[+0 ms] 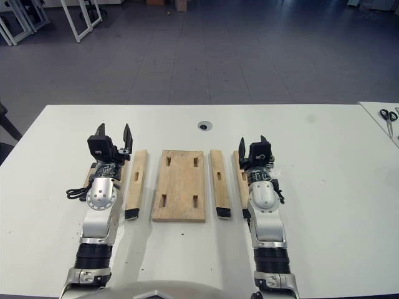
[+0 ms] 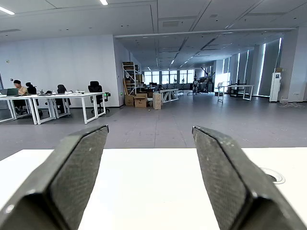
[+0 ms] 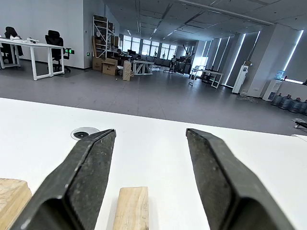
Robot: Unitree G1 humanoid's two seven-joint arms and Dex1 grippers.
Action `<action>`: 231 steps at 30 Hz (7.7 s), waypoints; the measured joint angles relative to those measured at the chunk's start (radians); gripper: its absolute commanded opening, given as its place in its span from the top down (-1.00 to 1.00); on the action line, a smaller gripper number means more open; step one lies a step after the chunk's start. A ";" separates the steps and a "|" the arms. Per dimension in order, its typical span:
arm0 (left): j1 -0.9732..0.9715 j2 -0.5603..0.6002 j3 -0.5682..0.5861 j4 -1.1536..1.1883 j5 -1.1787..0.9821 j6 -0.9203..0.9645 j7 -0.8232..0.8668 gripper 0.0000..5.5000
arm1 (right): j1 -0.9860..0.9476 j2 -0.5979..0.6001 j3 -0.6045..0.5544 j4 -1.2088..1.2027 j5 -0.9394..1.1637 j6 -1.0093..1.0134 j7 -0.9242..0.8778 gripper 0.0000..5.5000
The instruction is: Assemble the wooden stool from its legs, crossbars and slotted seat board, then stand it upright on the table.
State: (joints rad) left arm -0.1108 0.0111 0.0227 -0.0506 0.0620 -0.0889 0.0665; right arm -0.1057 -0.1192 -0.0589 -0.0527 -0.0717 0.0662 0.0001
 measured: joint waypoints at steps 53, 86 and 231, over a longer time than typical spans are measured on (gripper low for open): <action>0.047 0.045 -0.048 -0.043 0.069 -0.033 -0.025 -0.18 | 0.110 -0.052 -0.066 -0.149 0.055 0.033 0.044 0.02; 0.092 0.025 0.011 -0.084 0.026 0.051 -0.012 -0.20 | 0.317 -0.106 -0.113 0.006 0.199 0.136 0.220 0.54; -0.059 0.160 0.141 -0.304 -0.273 0.590 -0.042 0.44 | 0.122 -0.203 0.141 -0.342 0.330 0.242 0.458 0.03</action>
State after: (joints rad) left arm -0.1695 0.1713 0.1633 -0.3547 -0.2113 0.5006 0.0246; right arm 0.0162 -0.3224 0.0819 -0.3952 0.2583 0.3086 0.4582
